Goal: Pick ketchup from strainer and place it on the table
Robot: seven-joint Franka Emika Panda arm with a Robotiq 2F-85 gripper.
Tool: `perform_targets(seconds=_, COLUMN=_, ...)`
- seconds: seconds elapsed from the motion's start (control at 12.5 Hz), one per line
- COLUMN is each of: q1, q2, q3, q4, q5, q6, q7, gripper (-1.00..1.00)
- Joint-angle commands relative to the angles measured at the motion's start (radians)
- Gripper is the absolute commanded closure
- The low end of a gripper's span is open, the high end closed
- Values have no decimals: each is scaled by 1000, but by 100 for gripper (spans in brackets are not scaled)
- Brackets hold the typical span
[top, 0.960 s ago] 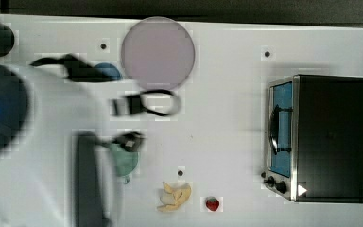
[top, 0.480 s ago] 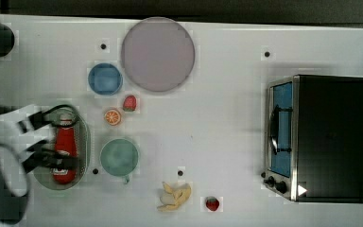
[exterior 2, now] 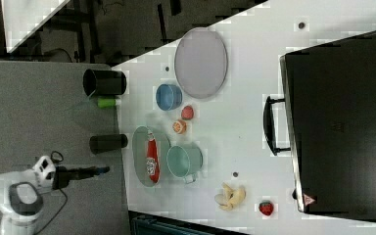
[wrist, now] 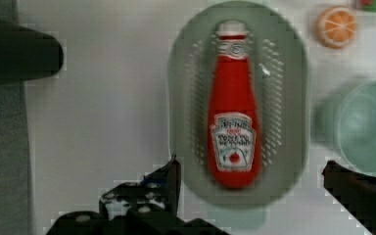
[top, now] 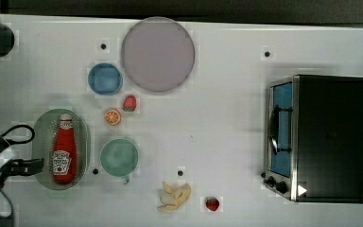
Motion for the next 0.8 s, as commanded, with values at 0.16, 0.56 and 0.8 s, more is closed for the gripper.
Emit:
perform_targets(seconds=0.16, q1=-5, q2=107, q3=-14, q4=-153, q5=-101, q6=225, q7=58, gripper=-100)
perform_targets(seconds=0.56, q1=-1, q2=289, q3=-17, q4=-203, q5=-163, q6=419, q7=113, gripper=-100)
perform_targets(seconds=0.8, q1=9, q2=386, q3=-35, q4=-198, q5=-235, q6=484, q7=182, gripper=-100)
